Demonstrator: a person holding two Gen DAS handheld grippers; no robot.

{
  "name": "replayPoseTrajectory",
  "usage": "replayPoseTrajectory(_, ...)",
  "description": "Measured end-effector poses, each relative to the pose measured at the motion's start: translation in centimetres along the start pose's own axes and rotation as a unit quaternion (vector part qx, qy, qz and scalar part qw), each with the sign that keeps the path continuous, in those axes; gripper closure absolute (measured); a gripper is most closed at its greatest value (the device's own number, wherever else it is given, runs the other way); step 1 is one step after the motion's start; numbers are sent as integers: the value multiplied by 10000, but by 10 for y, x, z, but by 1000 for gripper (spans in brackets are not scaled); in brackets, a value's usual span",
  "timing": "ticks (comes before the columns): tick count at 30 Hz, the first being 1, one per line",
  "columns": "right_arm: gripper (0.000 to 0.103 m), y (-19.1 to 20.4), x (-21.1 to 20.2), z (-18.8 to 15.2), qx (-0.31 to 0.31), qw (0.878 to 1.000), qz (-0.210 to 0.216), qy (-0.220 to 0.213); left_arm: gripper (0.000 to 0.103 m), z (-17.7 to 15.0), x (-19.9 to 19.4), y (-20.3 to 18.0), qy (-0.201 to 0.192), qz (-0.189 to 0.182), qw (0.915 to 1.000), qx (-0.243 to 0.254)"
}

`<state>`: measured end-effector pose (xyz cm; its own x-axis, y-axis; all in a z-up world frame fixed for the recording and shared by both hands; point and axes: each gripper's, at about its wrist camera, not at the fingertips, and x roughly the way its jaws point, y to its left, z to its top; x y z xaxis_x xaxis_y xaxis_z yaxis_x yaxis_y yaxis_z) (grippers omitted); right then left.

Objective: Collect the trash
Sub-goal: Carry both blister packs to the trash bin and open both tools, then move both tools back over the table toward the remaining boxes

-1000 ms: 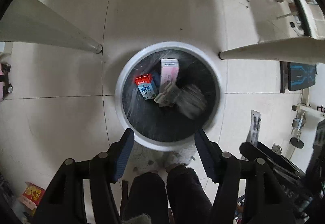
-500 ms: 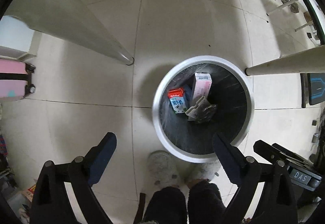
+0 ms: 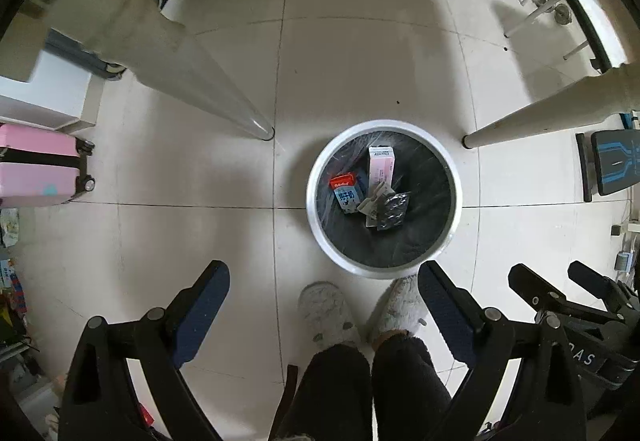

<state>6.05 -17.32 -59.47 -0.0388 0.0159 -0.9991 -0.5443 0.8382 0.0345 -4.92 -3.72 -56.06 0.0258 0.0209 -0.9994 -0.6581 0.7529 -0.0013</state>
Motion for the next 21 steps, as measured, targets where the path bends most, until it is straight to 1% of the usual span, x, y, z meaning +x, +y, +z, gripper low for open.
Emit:
replayPoseTrajectory(4, 1, 6, -40, -10, -29, 9999, -122, -71, 7, -8, -35, 7, -64, 0, 10000, -25)
replayPoseTrajectory(8, 1, 12, -80, -21, -98, 9998, -124, -117, 7, -16, -72, 12, -118, -47, 9999, -85)
replayPoseTrajectory(13, 1, 25, -151, -35, -144, 9996, -56, -242, 7, -26, -126, 16, -217, -21, 9998, -48)
replayPoseTrajectory(16, 1, 33, -200, -42, -106, 9994, 72, -311, 7, -27, -160, 21, -268, -2, 9996, -114)
replayPoseTrajectory(19, 0, 39, -251, -41, -3, 9985, 300, -457, 7, -20, -200, 25, -522, 220, 9983, -168)
replayPoseTrajectory(21, 1, 39, -280, -33, 100, 9973, 470, -552, 7, -8, -222, 26, -699, 209, 9971, -230)
